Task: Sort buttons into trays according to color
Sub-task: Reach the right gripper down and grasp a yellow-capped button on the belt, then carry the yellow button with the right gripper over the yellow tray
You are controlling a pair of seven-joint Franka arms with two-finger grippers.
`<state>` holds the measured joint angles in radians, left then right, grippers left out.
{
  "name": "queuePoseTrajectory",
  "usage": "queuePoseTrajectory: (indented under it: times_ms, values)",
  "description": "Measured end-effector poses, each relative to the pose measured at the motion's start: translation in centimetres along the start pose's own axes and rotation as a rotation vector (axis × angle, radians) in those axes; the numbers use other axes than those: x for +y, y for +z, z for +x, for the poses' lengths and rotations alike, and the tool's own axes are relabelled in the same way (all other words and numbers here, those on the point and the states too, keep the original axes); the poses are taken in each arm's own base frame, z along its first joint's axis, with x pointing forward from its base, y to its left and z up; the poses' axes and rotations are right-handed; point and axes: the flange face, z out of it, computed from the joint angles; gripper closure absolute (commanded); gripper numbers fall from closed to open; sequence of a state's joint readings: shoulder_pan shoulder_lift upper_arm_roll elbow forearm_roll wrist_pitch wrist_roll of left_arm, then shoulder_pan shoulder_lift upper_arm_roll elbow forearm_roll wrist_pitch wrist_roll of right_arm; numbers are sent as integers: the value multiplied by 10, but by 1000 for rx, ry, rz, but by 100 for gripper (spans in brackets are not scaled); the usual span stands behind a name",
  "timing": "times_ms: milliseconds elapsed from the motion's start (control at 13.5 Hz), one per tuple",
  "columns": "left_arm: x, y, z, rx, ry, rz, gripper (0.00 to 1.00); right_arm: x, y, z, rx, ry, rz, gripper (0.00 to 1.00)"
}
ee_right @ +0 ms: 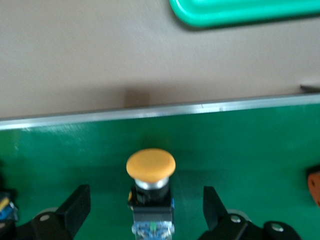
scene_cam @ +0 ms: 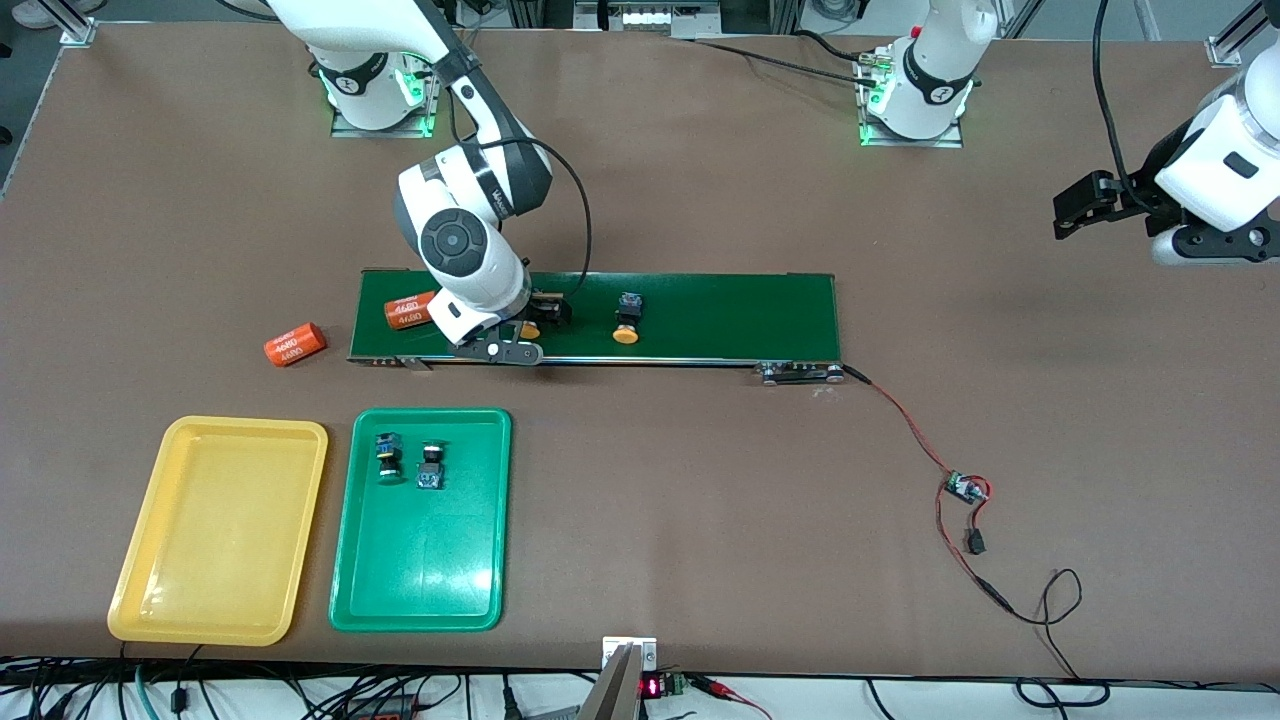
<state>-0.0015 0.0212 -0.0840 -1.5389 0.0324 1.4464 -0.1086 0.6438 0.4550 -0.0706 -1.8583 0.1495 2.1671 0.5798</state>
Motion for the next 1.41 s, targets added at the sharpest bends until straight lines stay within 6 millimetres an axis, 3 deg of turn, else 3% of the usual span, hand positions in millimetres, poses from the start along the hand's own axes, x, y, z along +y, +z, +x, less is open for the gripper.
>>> queuePoseTrajectory:
  times_ms: [297, 445, 668, 816, 1039, 1187, 1336, 1410]
  values:
    - [0, 0, 0, 0, 0, 0, 0, 9, 14, -8, -62, 6, -44, 28]
    - [0, 0, 0, 0, 0, 0, 0, 13, 20, -10, -72, 9, -52, 58]
    - [0, 0, 0, 0, 0, 0, 0, 15, 20, -9, -73, 13, -54, 74]
    - [0, 0, 0, 0, 0, 0, 0, 16, 18, -7, -67, 17, -51, 78]
    - [0, 0, 0, 0, 0, 0, 0, 25, -10, 19, -5, 51, -7, 79]
    - [0, 0, 0, 0, 0, 0, 0, 61, -46, 62, 59, 105, 34, 79]
    - [0, 0, 0, 0, 0, 0, 0, 125, -72, 112, 112, 144, 51, 79]
    - [0, 0, 0, 0, 1, 0, 0, 162, -73, 134, 124, 150, 43, 79]
